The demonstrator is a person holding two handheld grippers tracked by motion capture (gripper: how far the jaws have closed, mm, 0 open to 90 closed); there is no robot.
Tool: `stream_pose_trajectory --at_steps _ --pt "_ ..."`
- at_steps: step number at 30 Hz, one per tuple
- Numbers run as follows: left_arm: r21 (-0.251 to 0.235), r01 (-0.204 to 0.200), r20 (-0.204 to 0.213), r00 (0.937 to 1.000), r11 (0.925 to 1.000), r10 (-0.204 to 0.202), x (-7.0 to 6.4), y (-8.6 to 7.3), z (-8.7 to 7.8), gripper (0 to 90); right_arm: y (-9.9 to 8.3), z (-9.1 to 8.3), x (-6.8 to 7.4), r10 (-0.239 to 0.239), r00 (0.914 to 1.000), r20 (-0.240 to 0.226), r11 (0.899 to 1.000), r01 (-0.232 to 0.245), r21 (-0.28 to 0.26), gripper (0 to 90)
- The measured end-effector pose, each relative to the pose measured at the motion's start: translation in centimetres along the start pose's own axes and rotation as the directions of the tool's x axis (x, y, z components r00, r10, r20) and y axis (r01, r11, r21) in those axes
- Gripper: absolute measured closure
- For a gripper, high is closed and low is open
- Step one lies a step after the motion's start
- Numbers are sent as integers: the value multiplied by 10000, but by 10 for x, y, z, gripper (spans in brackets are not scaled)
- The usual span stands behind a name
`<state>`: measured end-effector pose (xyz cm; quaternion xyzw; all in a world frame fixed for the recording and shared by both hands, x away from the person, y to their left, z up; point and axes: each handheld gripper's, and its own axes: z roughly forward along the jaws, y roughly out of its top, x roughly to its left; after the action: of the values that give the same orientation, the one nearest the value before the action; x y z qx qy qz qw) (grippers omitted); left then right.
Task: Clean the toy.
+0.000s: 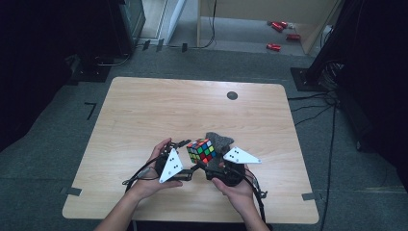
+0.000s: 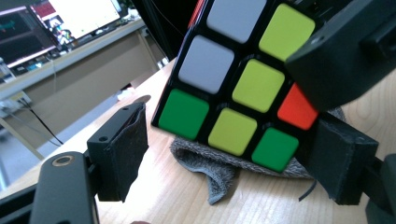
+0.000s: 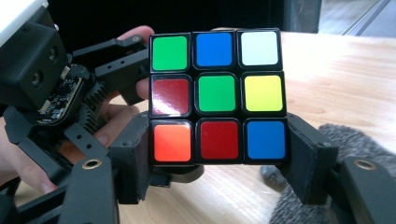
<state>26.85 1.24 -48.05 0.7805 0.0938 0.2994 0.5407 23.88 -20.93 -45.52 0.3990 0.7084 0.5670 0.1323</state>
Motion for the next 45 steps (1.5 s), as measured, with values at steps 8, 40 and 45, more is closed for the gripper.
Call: stream_pose_trajectory --at_steps 8,40,45 --pt "-6 -506 -9 9987 9987 506 -5 0 1 250 -2 4 -1 309 9989 -339 9989 -297 352 345" --pt "515 1990 90 9798 9786 -1998 22 -8 -9 347 11 -20 -27 -221 9974 684 9993 240 -271 222" --pt "933 2813 302 9580 9551 -2852 28 -7 -11 347 5 -18 -33 -873 9854 1464 9962 856 180 222"
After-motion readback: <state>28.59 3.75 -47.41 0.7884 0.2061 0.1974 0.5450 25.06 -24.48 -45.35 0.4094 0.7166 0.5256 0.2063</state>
